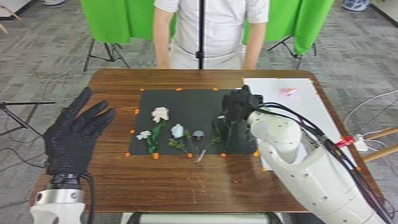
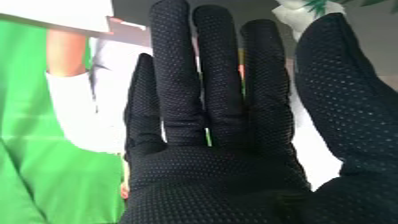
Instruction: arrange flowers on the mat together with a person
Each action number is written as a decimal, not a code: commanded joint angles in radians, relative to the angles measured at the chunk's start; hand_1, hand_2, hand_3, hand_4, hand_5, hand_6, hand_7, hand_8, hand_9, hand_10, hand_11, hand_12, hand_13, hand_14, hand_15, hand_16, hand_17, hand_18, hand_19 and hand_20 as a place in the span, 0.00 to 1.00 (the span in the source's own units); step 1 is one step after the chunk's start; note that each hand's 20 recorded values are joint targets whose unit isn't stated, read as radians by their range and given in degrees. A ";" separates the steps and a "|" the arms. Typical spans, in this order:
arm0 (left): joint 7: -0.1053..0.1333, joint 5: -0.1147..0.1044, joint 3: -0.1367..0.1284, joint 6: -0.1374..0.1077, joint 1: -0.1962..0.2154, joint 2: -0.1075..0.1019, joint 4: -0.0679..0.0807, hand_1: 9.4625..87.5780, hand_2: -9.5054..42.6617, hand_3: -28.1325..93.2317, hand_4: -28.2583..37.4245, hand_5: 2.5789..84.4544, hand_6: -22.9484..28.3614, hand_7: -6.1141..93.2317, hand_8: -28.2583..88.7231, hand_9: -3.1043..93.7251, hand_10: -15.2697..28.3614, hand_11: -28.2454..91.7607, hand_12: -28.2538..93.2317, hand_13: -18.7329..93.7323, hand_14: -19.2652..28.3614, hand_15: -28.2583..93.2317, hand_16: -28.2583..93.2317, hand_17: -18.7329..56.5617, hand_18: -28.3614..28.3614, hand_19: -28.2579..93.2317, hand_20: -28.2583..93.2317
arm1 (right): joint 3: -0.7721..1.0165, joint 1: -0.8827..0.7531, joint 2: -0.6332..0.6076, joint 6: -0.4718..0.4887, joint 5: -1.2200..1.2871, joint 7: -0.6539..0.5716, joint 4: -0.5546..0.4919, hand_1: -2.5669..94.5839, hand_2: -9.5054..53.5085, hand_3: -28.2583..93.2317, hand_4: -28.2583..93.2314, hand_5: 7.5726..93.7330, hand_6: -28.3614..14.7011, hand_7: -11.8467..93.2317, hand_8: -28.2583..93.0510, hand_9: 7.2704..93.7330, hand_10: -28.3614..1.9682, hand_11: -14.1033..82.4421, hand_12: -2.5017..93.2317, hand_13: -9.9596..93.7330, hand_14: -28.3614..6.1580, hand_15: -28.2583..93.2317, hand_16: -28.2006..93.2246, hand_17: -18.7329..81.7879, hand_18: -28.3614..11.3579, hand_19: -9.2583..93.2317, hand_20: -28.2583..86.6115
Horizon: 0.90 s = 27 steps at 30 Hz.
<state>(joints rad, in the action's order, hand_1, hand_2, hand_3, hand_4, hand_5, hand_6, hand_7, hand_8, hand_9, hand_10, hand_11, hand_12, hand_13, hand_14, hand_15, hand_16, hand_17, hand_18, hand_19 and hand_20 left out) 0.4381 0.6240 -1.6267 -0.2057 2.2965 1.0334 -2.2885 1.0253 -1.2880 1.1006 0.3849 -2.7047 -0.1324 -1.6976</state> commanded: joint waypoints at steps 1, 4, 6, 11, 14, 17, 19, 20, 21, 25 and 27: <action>-0.007 -0.005 -0.002 -0.012 0.018 0.006 -0.003 0.15 0.37 0.86 0.00 0.39 0.60 0.17 0.16 0.41 0.83 0.43 0.31 0.43 0.99 0.64 0.15 0.18 0.99 0.81 0.18 | 0.029 -0.016 0.044 0.068 -0.002 0.043 -0.042 0.38 0.00 0.91 0.00 0.63 0.78 0.25 0.12 0.70 0.62 0.36 0.17 0.66 0.55 0.64 0.31 0.29 0.32 0.69 0.38; -0.007 -0.004 0.003 -0.005 0.013 0.006 0.001 0.15 0.36 0.86 0.00 0.39 0.60 0.17 0.16 0.41 0.83 0.43 0.31 0.43 0.99 0.64 0.15 0.18 0.99 0.81 0.18 | 0.037 -0.015 0.051 0.116 0.015 0.042 -0.042 0.37 0.00 0.91 0.00 0.61 0.77 0.25 0.12 0.69 0.61 0.36 0.17 0.65 0.55 0.64 0.31 0.28 0.32 0.69 0.38; -0.014 -0.001 0.003 -0.003 0.014 0.007 0.000 0.15 0.36 0.86 0.00 0.39 0.60 0.17 0.16 0.41 0.83 0.43 0.31 0.43 0.99 0.64 0.15 0.19 0.99 0.81 0.18 | 0.041 -0.018 0.052 0.115 0.007 0.049 -0.039 0.37 0.00 0.91 0.00 0.60 0.76 0.25 0.12 0.68 0.59 0.37 0.17 0.64 0.53 0.64 0.31 0.28 0.31 0.68 0.38; -0.008 -0.004 0.001 -0.008 0.022 0.005 -0.003 0.15 0.36 0.86 0.00 0.39 0.60 0.17 0.16 0.41 0.83 0.43 0.31 0.43 0.99 0.64 0.15 0.18 0.99 0.81 0.18 | 0.088 -0.047 0.060 0.143 0.061 0.039 -0.082 0.35 0.00 0.91 0.00 0.58 0.73 0.25 0.12 0.66 0.57 0.37 0.17 0.63 0.51 0.65 0.31 0.27 0.31 0.67 0.38; -0.018 0.002 0.002 0.004 0.013 0.011 0.002 0.15 0.36 0.86 0.00 0.39 0.60 0.17 0.16 0.41 0.83 0.43 0.31 0.43 0.99 0.64 0.15 0.18 0.99 0.81 0.18 | 0.175 -0.115 0.059 0.177 0.184 -0.010 -0.171 0.33 0.00 0.91 0.00 0.56 0.72 0.24 0.12 0.64 0.56 0.37 0.17 0.62 0.50 0.65 0.31 0.27 0.30 0.67 0.38; -0.014 0.000 -0.002 -0.003 0.025 0.008 -0.001 0.15 0.36 0.86 0.00 0.39 0.60 0.17 0.16 0.41 0.83 0.43 0.31 0.43 0.99 0.64 0.15 0.18 0.99 0.81 0.17 | 0.286 -0.208 0.070 0.193 0.407 -0.114 -0.275 0.29 0.00 0.90 0.00 0.53 0.71 0.24 0.12 0.62 0.51 0.36 0.16 0.60 0.46 0.65 0.30 0.26 0.30 0.66 0.38; -0.016 0.003 -0.010 -0.001 0.033 0.013 -0.003 0.15 0.36 0.86 0.00 0.39 0.60 0.17 0.16 0.41 0.83 0.43 0.31 0.43 0.99 0.64 0.15 0.18 0.99 0.81 0.17 | 0.368 -0.278 0.090 0.184 0.565 -0.178 -0.336 0.26 0.00 0.89 0.00 0.52 0.69 0.24 0.12 0.60 0.47 0.35 0.16 0.59 0.42 0.64 0.30 0.25 0.29 0.65 0.38; -0.014 0.004 -0.012 0.003 0.038 0.013 -0.003 0.15 0.36 0.86 0.00 0.39 0.60 0.17 0.16 0.41 0.83 0.43 0.31 0.43 0.99 0.64 0.15 0.18 0.99 0.81 0.17 | 0.406 -0.316 0.097 0.155 0.665 -0.217 -0.364 0.26 0.01 0.89 0.00 0.51 0.68 0.23 0.12 0.60 0.46 0.35 0.16 0.58 0.39 0.64 0.30 0.25 0.29 0.65 0.38; -0.014 0.004 -0.012 0.002 0.037 0.014 -0.002 0.14 0.36 0.86 0.00 0.39 0.60 0.17 0.16 0.41 0.83 0.43 0.31 0.43 0.99 0.63 0.15 0.18 0.99 0.81 0.17 | 0.438 -0.356 0.103 0.103 0.781 -0.265 -0.389 0.24 0.03 0.89 0.00 0.51 0.68 0.23 0.12 0.58 0.45 0.34 0.16 0.58 0.38 0.63 0.30 0.25 0.28 0.65 0.38; -0.010 0.019 -0.025 0.016 0.043 0.015 -0.004 0.14 0.36 0.85 0.00 0.39 0.60 0.17 0.16 0.41 0.83 0.43 0.31 0.43 0.99 0.63 0.15 0.18 0.98 0.79 0.17 | 0.614 -0.475 0.213 0.027 1.282 -0.408 -0.455 0.20 0.16 0.89 0.00 0.50 0.62 0.22 0.13 0.54 0.36 0.31 0.15 0.54 0.25 0.61 0.29 0.25 0.24 0.65 0.39; -0.010 0.017 -0.030 0.022 0.050 0.017 -0.005 0.13 0.36 0.86 0.00 0.39 0.59 0.16 0.16 0.41 0.82 0.42 0.31 0.43 0.98 0.63 0.15 0.17 0.98 0.78 0.17 | 0.676 -0.524 0.271 -0.056 1.548 -0.449 -0.464 0.19 0.20 0.90 0.00 0.48 0.61 0.21 0.13 0.52 0.33 0.29 0.15 0.53 0.22 0.60 0.29 0.24 0.22 0.65 0.39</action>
<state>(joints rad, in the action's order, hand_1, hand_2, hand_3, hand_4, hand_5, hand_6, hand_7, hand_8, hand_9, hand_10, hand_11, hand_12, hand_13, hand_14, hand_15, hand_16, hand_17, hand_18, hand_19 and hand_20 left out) 0.4330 0.6275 -1.6392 -0.2041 2.3160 1.0387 -2.2890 1.4840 -1.5973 1.2244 0.5115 -2.0658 -0.4460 -2.1226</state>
